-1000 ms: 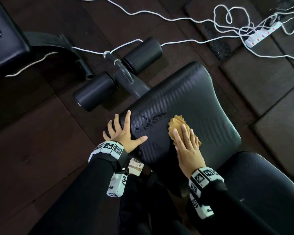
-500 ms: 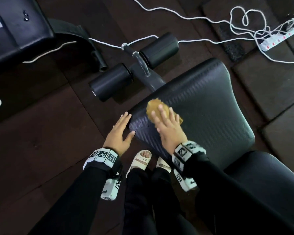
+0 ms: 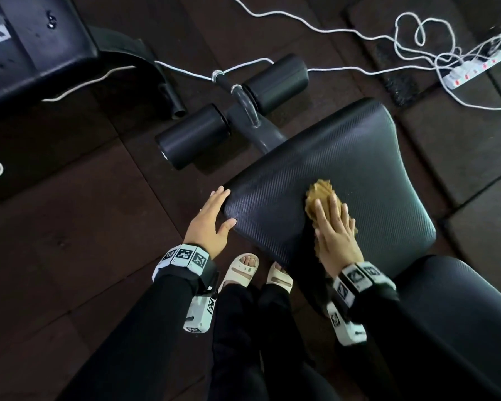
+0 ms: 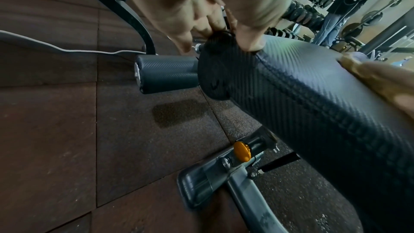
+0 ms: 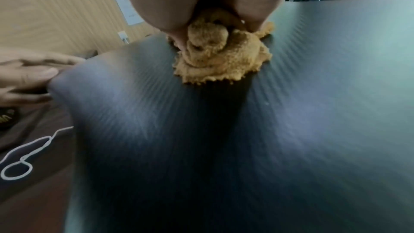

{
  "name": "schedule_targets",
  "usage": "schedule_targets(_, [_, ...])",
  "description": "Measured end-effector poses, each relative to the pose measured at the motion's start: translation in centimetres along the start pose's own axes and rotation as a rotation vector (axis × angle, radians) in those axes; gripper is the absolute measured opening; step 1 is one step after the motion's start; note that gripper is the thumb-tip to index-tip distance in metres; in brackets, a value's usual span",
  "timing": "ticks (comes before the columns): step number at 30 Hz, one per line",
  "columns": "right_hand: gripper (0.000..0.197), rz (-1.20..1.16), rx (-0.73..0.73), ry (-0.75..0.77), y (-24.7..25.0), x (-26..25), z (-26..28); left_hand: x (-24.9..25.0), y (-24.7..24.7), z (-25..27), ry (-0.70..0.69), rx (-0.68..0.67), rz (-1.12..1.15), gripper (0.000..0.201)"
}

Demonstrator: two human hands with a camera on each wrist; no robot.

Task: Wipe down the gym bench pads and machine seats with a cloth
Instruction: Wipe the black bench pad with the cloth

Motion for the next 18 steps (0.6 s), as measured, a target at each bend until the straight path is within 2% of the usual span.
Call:
schedule_targets(3, [0.063, -0.049, 0.052, -0.016, 0.3, -3.1, -3.6, -0.1, 0.0, -0.1, 0.001, 0.008, -0.013, 0.064])
schedule_targets(5, [0.065, -0.061, 0.049, 0.034, -0.5, -5.9, -4.4, 0.0, 0.0, -0.1, -0.007, 0.018, -0.005, 0.064])
schedule_targets(8, [0.076, 0.003, 0.007, 0.21, -2.8, -9.3, -2.2, 0.2, 0.0, 0.0, -0.013, 0.015, -0.002, 0.064])
schedule_targets(11, [0.08, 0.082, -0.044, 0.329, -4.7, -9.2, 2.1, -0.1, 0.1, -0.2, -0.014, 0.011, -0.015, 0.063])
schedule_targets(14, [0.076, 0.065, -0.094, 0.278, -4.9, -6.0, 5.3, -0.4, -0.1, -0.1, -0.005, -0.001, -0.011, 0.063])
schedule_targets(18, [0.076, -0.009, -0.075, 0.066, -3.5, -2.7, 5.2, -0.5, -0.6, -0.1, 0.017, -0.012, 0.042, 0.065])
Point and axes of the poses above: each hand's wrist, its own z-axis away from the middle knuckle, its own y-axis out of the back of the hand, x = y × z, the point moved 9 cm from there along -z, towards the middle knuckle, and after that the axes turned 9 degrees about x, right-handed, at the moved point
